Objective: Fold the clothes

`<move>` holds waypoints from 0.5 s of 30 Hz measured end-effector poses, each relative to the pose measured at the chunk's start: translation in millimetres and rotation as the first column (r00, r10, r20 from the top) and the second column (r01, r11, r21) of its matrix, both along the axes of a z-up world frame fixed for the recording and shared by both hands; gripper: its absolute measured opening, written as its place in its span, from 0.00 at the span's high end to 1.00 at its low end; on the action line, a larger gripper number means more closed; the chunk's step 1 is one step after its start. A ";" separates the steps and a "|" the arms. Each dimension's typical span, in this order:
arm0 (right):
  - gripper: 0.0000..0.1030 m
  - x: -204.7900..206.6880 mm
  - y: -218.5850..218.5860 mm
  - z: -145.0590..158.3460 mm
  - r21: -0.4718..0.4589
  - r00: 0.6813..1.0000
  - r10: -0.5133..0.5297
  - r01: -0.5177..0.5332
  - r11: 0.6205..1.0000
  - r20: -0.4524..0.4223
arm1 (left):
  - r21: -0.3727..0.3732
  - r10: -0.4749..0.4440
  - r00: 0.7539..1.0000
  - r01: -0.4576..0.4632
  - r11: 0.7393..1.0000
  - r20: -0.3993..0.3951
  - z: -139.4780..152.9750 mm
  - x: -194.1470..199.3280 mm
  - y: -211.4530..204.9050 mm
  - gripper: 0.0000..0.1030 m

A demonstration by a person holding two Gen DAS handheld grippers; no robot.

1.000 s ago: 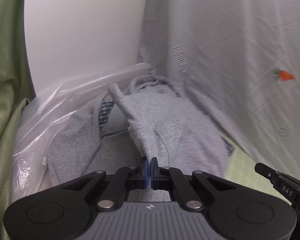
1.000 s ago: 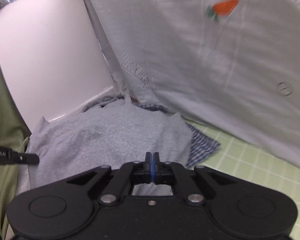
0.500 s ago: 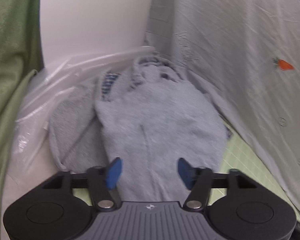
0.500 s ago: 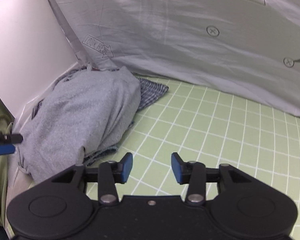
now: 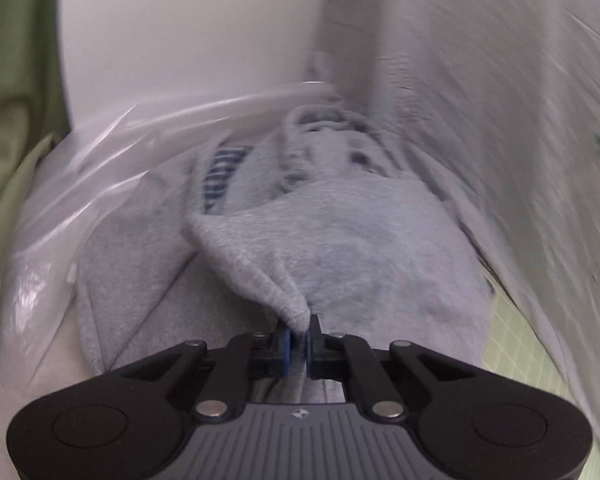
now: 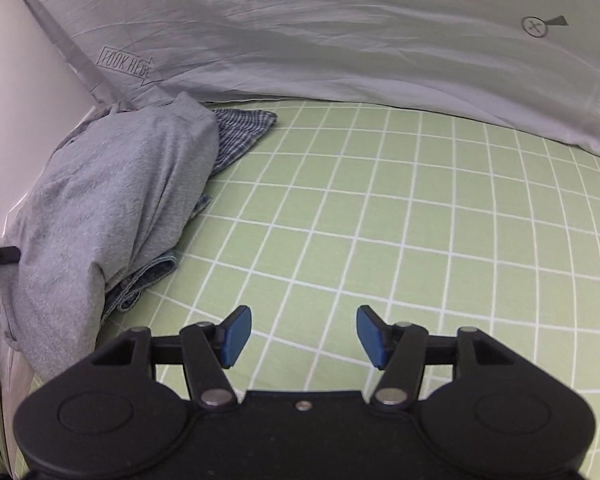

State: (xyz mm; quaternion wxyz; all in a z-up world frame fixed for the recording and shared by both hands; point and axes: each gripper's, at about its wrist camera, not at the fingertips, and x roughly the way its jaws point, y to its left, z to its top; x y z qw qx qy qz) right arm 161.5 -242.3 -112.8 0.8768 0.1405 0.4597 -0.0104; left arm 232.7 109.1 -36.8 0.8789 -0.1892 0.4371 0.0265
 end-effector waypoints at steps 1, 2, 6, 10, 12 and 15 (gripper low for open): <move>0.43 -3.9 -1.0 1.1 -0.004 1.000 -0.004 0.004 1.000 0.001 | -0.017 -0.044 0.999 0.045 0.999 0.024 5.1 -6.3 -5.8 0.94; 0.43 -8.7 -2.3 2.8 -0.005 1.000 -0.008 0.008 1.000 0.001 | -0.042 -0.074 0.997 0.076 0.996 0.037 9.1 -14.4 -13.1 0.94; 0.43 -35.1 -6.6 15.3 -0.001 1.000 -0.018 0.018 1.000 0.025 | -0.100 -0.197 0.977 0.205 0.974 0.086 22.2 -51.3 -50.4 0.95; 0.43 -70.7 -14.2 25.0 -0.013 0.999 -0.020 0.020 1.000 0.038 | -0.137 -0.337 0.939 0.343 0.929 0.063 16.8 -92.7 -97.0 0.95; 0.43 -87.9 -21.4 26.4 -0.030 0.999 -0.016 0.017 0.999 0.032 | -0.186 -0.411 0.912 0.405 0.895 0.009 2.5 -117.4 -119.7 0.95; 0.43 -106.4 -34.1 25.3 -0.046 1.000 -0.018 0.018 0.999 0.012 | -0.123 -0.480 0.869 0.467 0.876 -0.120 -23.1 -152.4 -147.7 0.94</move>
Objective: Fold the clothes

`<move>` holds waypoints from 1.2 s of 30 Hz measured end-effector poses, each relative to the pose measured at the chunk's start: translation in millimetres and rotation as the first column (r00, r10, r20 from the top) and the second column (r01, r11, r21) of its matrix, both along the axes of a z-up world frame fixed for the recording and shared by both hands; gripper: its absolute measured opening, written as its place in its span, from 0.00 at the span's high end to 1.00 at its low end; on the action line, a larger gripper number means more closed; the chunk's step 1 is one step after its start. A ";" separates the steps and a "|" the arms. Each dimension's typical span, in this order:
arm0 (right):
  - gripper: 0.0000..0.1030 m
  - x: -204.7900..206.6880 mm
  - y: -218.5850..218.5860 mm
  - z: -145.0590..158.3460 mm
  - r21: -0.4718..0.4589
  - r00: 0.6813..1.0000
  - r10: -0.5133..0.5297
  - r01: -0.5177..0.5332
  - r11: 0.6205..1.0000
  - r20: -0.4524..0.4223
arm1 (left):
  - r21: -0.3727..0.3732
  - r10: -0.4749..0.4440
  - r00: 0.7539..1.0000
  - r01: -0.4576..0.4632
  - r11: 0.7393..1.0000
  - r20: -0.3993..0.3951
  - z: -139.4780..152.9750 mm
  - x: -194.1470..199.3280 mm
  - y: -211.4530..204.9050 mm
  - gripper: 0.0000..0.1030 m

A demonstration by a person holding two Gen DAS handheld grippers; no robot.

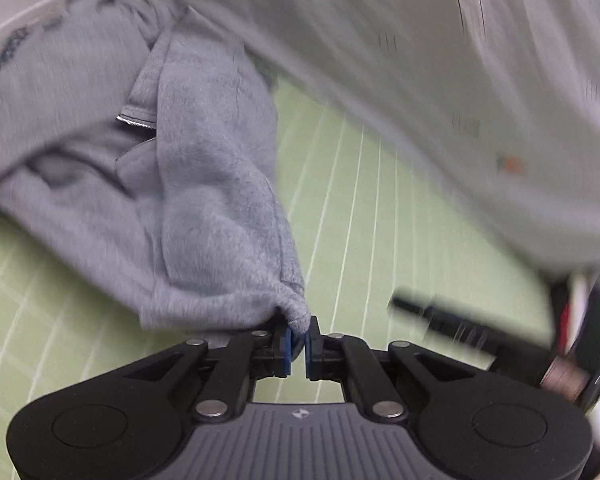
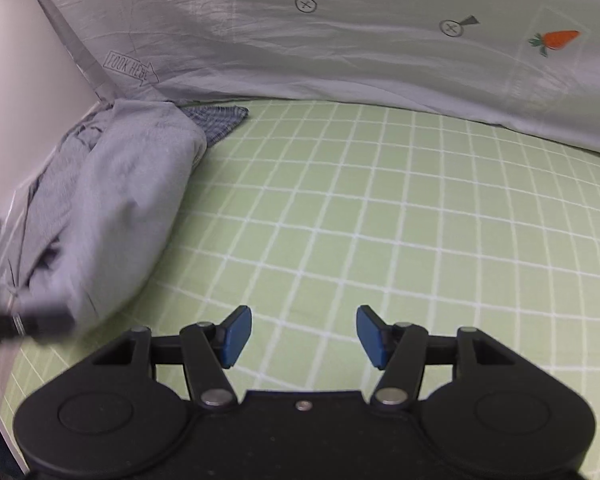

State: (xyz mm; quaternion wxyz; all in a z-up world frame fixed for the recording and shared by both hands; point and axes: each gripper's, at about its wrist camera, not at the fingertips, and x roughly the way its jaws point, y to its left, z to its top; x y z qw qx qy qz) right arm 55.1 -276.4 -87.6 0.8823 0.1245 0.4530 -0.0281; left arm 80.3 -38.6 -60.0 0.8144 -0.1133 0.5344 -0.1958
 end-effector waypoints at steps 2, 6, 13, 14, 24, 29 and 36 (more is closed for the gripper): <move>0.43 -4.1 -6.4 2.2 -0.004 1.000 -0.003 0.003 1.000 0.000 | 0.068 0.006 0.999 -0.003 0.998 -0.043 -10.7 -12.4 -4.7 0.85; 0.35 4.8 -11.1 11.0 -0.030 1.000 0.009 -0.008 1.000 0.026 | -0.007 0.177 0.982 -0.178 0.984 -0.067 -6.7 -5.0 32.8 0.55; 0.30 69.8 21.4 30.9 -0.067 0.989 0.095 -0.088 0.994 0.110 | 0.010 0.449 0.886 -0.453 0.892 0.118 27.7 39.7 99.9 0.26; 0.29 80.8 28.9 32.2 -0.070 0.987 0.107 -0.099 0.993 0.120 | 0.023 0.474 0.869 -0.482 0.876 0.144 30.1 50.5 109.3 0.23; 0.16 197.6 79.5 -4.4 0.029 0.988 0.111 -0.115 0.993 0.102 | 0.161 0.487 0.866 -0.499 0.851 0.108 -4.1 182.3 136.4 0.12; 0.12 237.0 91.4 -46.0 0.117 0.995 0.096 -0.095 0.989 -0.001 | 0.151 0.512 0.852 -0.524 0.838 0.113 -20.9 193.3 138.8 0.00; 0.77 229.2 85.5 -51.8 0.302 0.994 0.096 -0.105 0.948 0.045 | 0.141 0.507 0.841 -0.534 0.834 0.186 -6.1 173.8 134.9 0.63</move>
